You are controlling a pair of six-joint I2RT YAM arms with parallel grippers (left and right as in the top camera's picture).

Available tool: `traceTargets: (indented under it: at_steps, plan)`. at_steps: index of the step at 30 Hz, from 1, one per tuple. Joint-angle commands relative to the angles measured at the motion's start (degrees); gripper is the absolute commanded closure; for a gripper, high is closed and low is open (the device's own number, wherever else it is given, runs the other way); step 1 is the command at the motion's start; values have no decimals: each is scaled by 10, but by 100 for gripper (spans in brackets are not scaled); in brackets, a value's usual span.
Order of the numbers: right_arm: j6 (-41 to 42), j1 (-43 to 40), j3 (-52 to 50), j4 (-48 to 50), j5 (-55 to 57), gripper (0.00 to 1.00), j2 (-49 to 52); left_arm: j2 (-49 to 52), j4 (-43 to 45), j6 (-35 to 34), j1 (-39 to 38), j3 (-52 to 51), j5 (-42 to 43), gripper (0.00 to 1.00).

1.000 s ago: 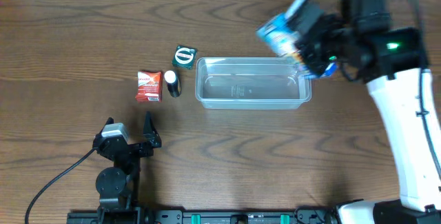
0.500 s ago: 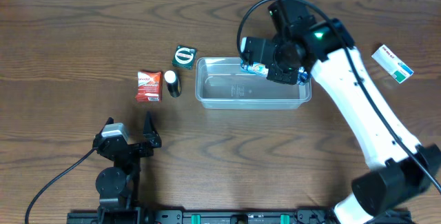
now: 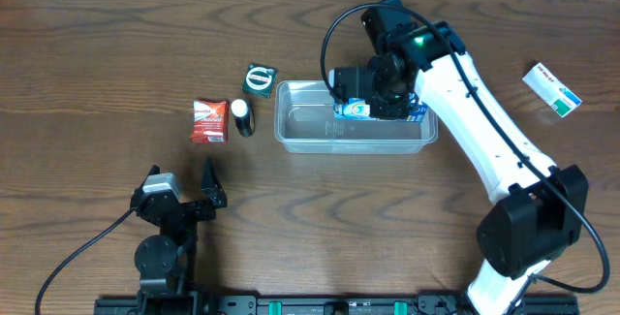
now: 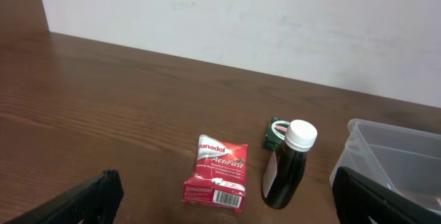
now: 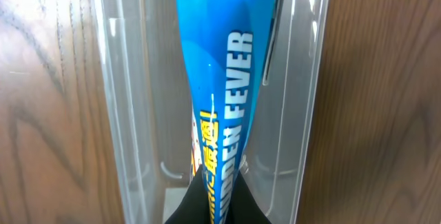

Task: Pack container
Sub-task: 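Carry the blue box over the container and lower it inside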

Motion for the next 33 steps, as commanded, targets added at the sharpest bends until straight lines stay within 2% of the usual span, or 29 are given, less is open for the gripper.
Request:
traceTargets:
  at_steps: [1,21,28,29,32,33]
  plan:
    - [-29,-4,-14,11,-16,99,8,-3,-20,8,3,-12,-5,2]
    - [-89,-27,-187,214,-16,99,8,-3,-20,8,3,-12,-5,2]
    - [-88,-27,-193,214,-16,99,8,-3,-20,8,3,-12,-5,2]
    - [-88,-27,-193,212,-13,95,8,-3,-20,8,3,-12,-5,2]
    - [-69,-25,-193,207,-12,70,8,-3,-20,8,3,-12,-5,2]
    - [-63,-24,-193,205,-11,55,7,-3,-20,8,3,-12,-5,2]
